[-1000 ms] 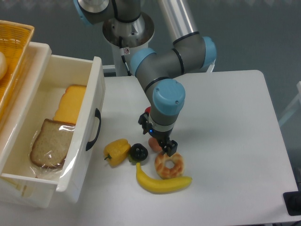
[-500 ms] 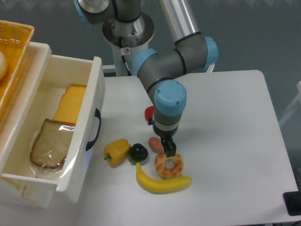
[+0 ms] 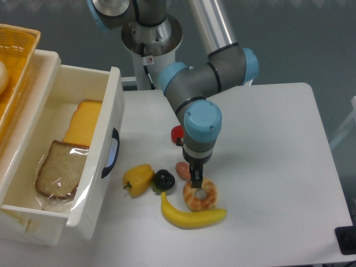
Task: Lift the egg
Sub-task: 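Rotate the gripper and center it above the brown egg, then lower the gripper fingers around the brown egg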
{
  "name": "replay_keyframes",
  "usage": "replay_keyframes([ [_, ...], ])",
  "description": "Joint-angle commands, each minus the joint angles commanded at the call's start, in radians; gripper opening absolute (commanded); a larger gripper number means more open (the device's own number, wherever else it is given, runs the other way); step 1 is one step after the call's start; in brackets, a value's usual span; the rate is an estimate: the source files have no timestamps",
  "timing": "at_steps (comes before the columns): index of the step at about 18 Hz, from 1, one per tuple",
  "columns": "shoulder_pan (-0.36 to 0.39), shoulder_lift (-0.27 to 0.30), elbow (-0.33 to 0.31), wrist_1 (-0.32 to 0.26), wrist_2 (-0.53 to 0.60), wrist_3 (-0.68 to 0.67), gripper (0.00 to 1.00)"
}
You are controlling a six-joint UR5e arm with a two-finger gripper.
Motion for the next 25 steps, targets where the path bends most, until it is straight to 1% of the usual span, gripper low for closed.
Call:
replay_keyframes([
  [2,0.000,-0.009,0.003,0.002,-0.034,0.025,1.00],
  [5,0.002,-0.023,-0.006,0.002,-0.034,0.055,1.00],
  [10,0.015,-0.017,-0.023,-0.003,-0.034,0.124,1.00],
  [14,0.017,-0.015,-0.054,-0.003,-0.036,0.160,1.00],
  [16,0.017,-0.014,-0.057,-0.005,-0.040,0.166,1.00],
  [19,0.014,-0.011,-0.078,-0.006,-0.039,0.167,1.00],
  [25,0.011,-0.009,-0.086,-0.008,-0.039,0.167,0.97],
])
